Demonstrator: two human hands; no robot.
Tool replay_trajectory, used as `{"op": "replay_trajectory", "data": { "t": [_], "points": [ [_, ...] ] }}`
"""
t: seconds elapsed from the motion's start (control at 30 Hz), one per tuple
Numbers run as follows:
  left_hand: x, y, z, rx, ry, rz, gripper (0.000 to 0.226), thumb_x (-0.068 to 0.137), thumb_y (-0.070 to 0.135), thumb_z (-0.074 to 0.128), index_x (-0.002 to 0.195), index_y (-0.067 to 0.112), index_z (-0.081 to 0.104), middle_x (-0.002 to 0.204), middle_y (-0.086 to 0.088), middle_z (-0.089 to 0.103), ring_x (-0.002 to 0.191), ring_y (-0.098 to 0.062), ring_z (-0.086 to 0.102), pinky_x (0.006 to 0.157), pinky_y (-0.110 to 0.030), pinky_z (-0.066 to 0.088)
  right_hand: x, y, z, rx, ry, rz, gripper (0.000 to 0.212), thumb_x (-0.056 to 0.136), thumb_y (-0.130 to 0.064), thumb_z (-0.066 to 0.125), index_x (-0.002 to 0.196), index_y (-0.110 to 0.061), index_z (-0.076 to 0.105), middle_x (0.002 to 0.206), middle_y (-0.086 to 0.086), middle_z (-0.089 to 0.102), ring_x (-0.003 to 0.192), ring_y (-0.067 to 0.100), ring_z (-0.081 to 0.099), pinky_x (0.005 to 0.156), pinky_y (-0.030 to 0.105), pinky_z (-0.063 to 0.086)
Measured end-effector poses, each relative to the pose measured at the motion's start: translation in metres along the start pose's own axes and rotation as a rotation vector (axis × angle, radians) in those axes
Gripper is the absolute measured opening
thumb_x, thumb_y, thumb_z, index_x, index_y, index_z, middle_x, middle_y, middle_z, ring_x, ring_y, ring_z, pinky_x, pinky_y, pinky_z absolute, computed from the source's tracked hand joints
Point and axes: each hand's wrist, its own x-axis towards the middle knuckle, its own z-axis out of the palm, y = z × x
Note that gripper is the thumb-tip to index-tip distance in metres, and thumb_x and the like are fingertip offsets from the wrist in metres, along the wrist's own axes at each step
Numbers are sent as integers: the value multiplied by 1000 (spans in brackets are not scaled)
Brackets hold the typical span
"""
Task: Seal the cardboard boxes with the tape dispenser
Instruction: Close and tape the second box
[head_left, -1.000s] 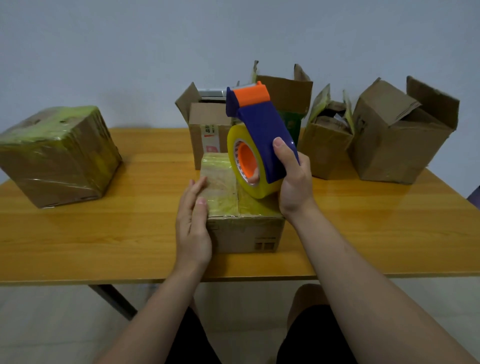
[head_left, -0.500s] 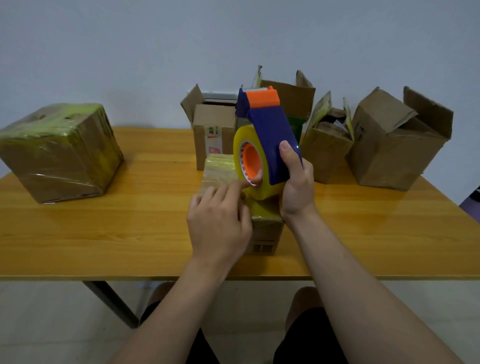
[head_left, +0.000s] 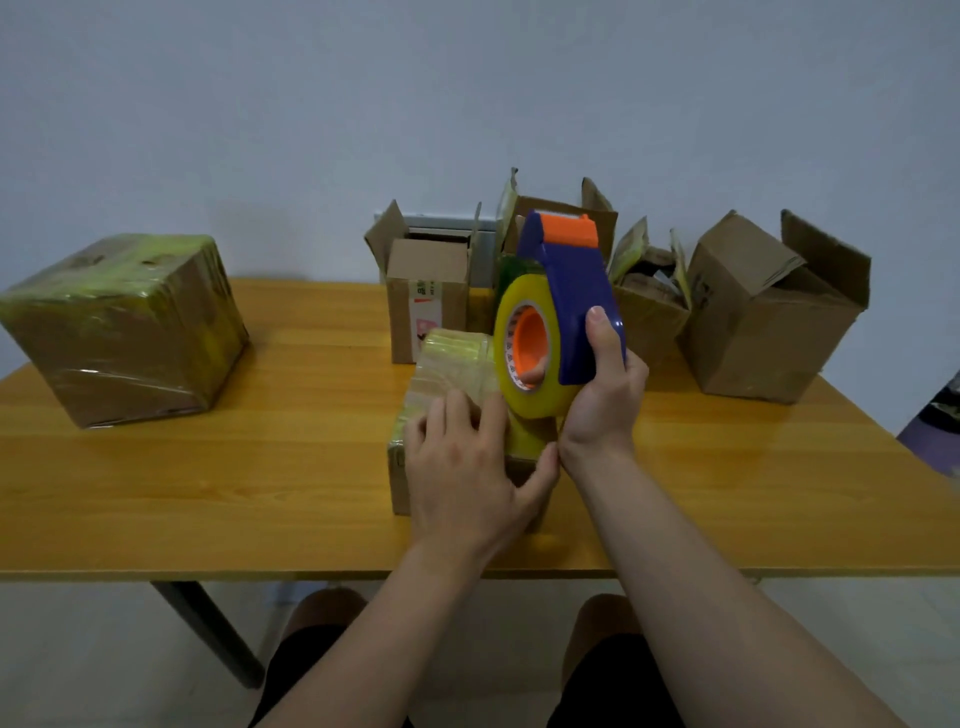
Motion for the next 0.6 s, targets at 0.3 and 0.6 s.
{"op": "replay_trajectory", "data": {
  "t": [0.3, 0.6],
  "points": [
    [9, -31, -21, -88, -93, 127, 66, 68, 88, 59, 93, 27, 51, 103, 5, 50, 99, -18, 47, 89, -42, 40, 18, -33, -26, -180, -63, -19, 25, 93, -41, 63, 99, -20, 75, 89, -2, 77, 85, 13, 71, 67, 21, 56],
    [18, -105, -57, -511, -449, 201, 49, 78, 39, 76, 125, 41, 66, 140, 26, 59, 148, 0, 36, 128, -55, 6, 17, -47, -10, -241, -304, -18, 27, 97, -33, 60, 80, -22, 78, 75, 0, 72, 67, 14, 67, 59, 23, 52]
  ]
}}
